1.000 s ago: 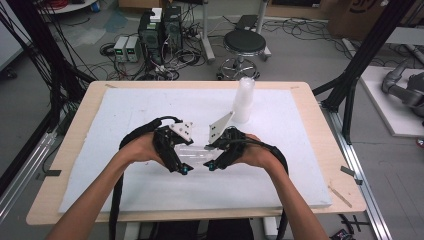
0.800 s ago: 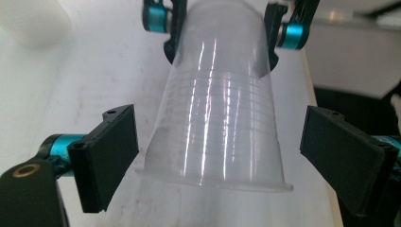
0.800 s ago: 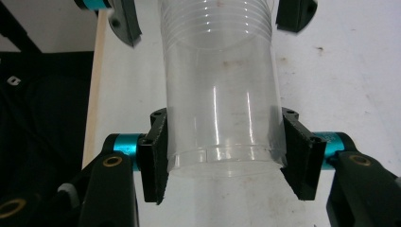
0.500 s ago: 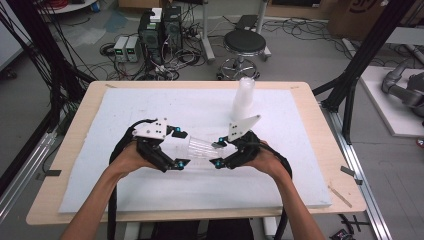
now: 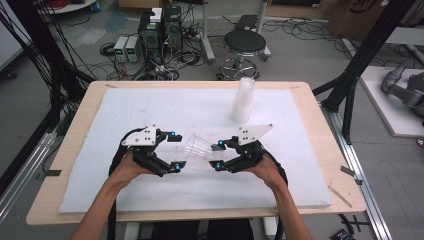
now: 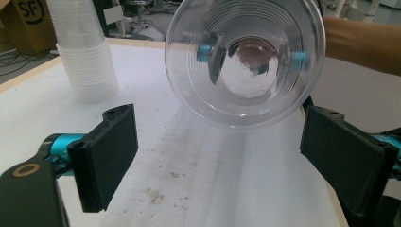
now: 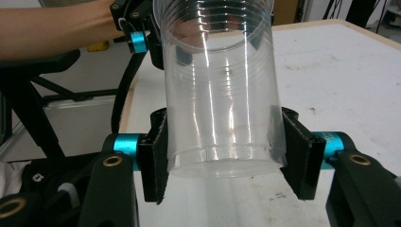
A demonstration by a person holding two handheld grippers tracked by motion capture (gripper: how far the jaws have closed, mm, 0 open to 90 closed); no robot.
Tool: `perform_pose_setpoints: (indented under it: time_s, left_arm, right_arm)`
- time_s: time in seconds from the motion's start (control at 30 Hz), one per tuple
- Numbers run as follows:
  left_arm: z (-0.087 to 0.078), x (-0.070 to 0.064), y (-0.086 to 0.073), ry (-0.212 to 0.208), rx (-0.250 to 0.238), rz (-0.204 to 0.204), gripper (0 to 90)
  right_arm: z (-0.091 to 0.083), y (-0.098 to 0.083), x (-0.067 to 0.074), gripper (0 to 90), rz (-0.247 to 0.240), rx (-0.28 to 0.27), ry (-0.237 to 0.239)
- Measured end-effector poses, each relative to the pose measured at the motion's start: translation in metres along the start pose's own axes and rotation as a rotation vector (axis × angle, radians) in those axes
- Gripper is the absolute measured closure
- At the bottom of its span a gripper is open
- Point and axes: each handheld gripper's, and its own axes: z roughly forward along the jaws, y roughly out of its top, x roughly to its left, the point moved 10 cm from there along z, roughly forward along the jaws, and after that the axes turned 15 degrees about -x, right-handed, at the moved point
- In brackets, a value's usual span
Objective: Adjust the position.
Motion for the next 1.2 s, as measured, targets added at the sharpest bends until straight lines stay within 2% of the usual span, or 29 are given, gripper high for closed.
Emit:
perform_pose_setpoints:
  time_s: [0.07,0.1,0.13,0.17,0.2,0.23,0.43,0.6,0.63,0.87,1.07,1.2]
  left_arm:
    - [0.002,-0.001,0.000,-0.004,-0.002,0.002,12.1]
    - [0.004,-0.004,0.004,-0.023,-0.029,-0.006,12.1]
    - [0.004,-0.004,0.004,-0.023,-0.029,-0.006,12.1]
    - [0.009,-0.007,0.008,-0.034,-0.058,-0.004,12.1]
    - [0.009,-0.007,0.008,-0.034,-0.058,-0.004,12.1]
    - [0.014,-0.009,0.011,-0.047,-0.081,-0.014,12.1]
    - [0.026,-0.011,0.011,-0.057,-0.095,-0.022,12.1]
    - [0.032,-0.012,0.015,-0.064,-0.121,-0.031,12.1]
    - [0.035,-0.012,0.017,-0.067,-0.138,-0.042,12.1]
    - [0.045,-0.015,0.021,-0.097,-0.153,-0.047,17.9]
    - [0.045,-0.015,0.021,-0.106,-0.151,-0.049,27.3]
    - [0.044,-0.016,0.021,-0.110,-0.148,-0.045,29.9]
  right_arm:
    - [0.000,0.001,0.000,43.4,0.003,-0.022,0.001]
    - [0.001,0.001,0.000,43.4,0.005,-0.040,0.005]
    - [0.002,0.002,0.001,43.4,0.006,-0.052,0.010]
    - [0.002,0.002,0.001,43.4,0.006,-0.063,0.014]
    - [0.003,0.003,0.002,43.4,0.008,-0.074,0.019]
    - [0.003,0.003,0.002,43.4,0.011,-0.082,0.023]
    - [0.005,0.004,0.003,43.4,0.007,-0.093,0.029]
    - [0.005,0.004,0.003,43.4,0.008,-0.097,0.032]
    - [0.005,0.005,0.003,43.4,0.004,-0.100,0.033]
    - [0.006,0.005,0.004,43.4,0.001,-0.101,0.042]
    - [0.007,0.004,0.005,43.4,0.002,-0.095,0.050]
    - [0.007,0.003,0.005,43.5,-0.006,-0.088,0.050]
